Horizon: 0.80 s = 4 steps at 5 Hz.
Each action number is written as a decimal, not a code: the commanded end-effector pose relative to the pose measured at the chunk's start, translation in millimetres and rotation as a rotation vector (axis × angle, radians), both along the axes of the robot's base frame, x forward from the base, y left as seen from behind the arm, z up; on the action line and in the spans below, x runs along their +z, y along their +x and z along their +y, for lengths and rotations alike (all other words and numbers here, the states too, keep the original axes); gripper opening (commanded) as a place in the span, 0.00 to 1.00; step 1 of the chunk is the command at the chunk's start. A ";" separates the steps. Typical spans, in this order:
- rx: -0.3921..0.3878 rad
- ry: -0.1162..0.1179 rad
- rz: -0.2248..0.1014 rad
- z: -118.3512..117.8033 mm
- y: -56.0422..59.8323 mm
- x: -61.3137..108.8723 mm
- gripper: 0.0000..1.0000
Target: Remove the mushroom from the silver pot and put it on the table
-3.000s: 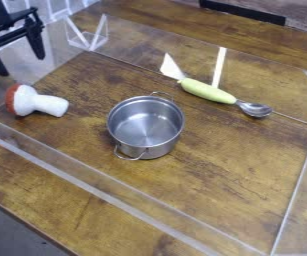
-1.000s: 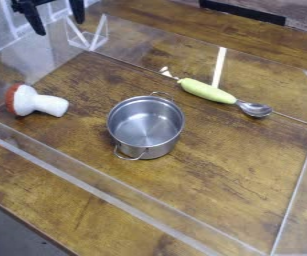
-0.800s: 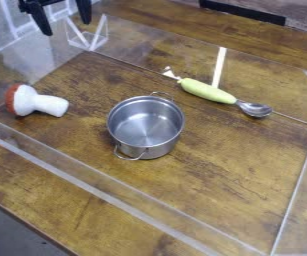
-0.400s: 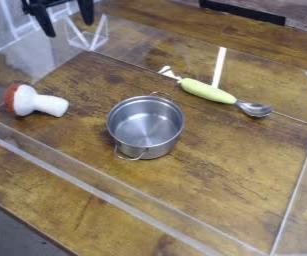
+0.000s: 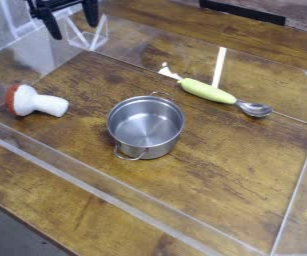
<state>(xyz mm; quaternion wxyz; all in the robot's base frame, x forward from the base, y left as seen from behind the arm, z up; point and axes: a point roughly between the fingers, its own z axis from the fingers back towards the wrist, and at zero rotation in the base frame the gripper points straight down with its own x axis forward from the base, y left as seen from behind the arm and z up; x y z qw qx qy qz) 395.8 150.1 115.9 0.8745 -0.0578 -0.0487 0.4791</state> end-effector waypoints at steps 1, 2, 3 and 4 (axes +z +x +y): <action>0.036 0.024 -0.068 -3.5 16.1 29.9 1.00; 0.074 0.029 -0.066 -8.0 23.1 33.8 1.00; 0.117 0.033 -0.056 -4.6 13.9 38.8 1.00; 0.151 0.044 -0.049 -3.0 6.0 46.0 1.00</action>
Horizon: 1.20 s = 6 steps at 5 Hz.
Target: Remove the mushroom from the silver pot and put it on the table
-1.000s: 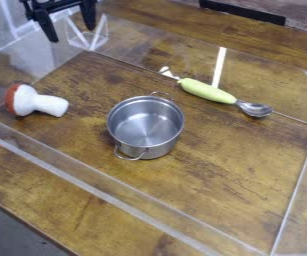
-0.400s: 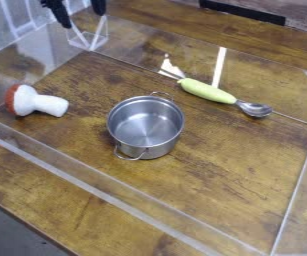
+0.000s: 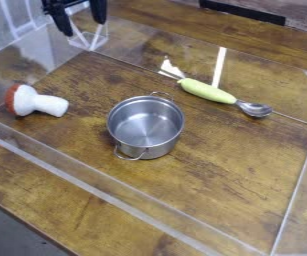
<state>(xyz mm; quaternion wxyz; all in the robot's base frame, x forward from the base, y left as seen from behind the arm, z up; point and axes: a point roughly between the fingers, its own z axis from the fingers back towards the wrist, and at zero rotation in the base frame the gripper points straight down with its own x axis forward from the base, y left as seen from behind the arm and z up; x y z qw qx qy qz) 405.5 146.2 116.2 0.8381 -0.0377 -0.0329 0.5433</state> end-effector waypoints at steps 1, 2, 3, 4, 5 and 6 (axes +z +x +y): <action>0.013 0.043 -0.096 6.7 4.4 47.8 1.00; 0.037 0.043 -0.092 12.4 12.6 46.5 1.00; 0.067 0.042 -0.080 19.5 18.1 43.0 1.00; 0.094 0.043 -0.070 25.8 19.8 41.5 1.00; 0.123 0.044 -0.062 32.0 20.9 39.9 1.00; 0.206 0.043 -0.055 22.0 16.0 35.6 1.00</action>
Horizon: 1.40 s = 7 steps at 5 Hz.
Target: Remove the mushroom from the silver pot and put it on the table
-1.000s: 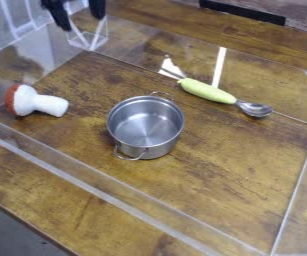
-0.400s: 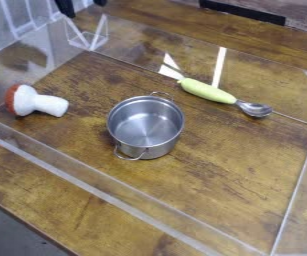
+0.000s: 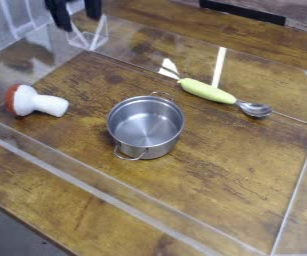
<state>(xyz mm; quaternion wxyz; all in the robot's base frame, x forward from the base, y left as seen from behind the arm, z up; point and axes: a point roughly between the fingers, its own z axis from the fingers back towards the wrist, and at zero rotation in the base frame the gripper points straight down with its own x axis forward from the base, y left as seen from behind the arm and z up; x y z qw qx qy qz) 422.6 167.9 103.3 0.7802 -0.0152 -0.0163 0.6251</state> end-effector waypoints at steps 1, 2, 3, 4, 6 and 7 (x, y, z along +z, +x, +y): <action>0.065 0.041 -0.109 -12.7 -3.7 51.8 1.00; 0.092 0.034 -0.121 -11.6 -17.4 70.1 1.00; 0.149 0.035 -0.124 -9.0 -30.4 74.9 1.00; 0.212 0.040 -0.115 -7.9 -38.3 77.9 1.00; 0.175 0.027 -0.086 -11.4 -13.0 56.4 1.00; 0.254 0.024 -0.069 -9.2 -5.6 38.7 1.00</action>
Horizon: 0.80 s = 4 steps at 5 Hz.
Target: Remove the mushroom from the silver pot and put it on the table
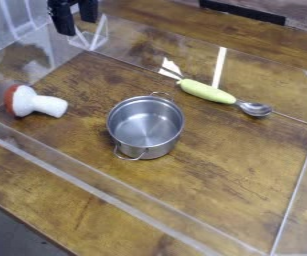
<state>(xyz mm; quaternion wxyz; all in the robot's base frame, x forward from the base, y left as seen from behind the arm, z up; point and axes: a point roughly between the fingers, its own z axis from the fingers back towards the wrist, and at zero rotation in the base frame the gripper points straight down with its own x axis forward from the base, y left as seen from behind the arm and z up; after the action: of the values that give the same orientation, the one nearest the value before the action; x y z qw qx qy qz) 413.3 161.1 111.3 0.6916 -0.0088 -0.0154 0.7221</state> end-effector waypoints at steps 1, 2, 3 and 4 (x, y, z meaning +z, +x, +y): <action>-0.010 0.028 -0.080 0.3 8.5 39.3 1.00; 0.005 0.029 -0.081 4.1 14.7 38.2 1.00; 0.024 0.032 -0.085 5.6 17.3 37.8 1.00; -0.017 0.034 -0.089 8.0 20.3 30.0 1.00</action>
<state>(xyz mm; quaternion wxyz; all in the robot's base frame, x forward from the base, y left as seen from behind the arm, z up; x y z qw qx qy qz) 432.0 168.9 113.8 0.6959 -0.0141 -0.0256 0.7175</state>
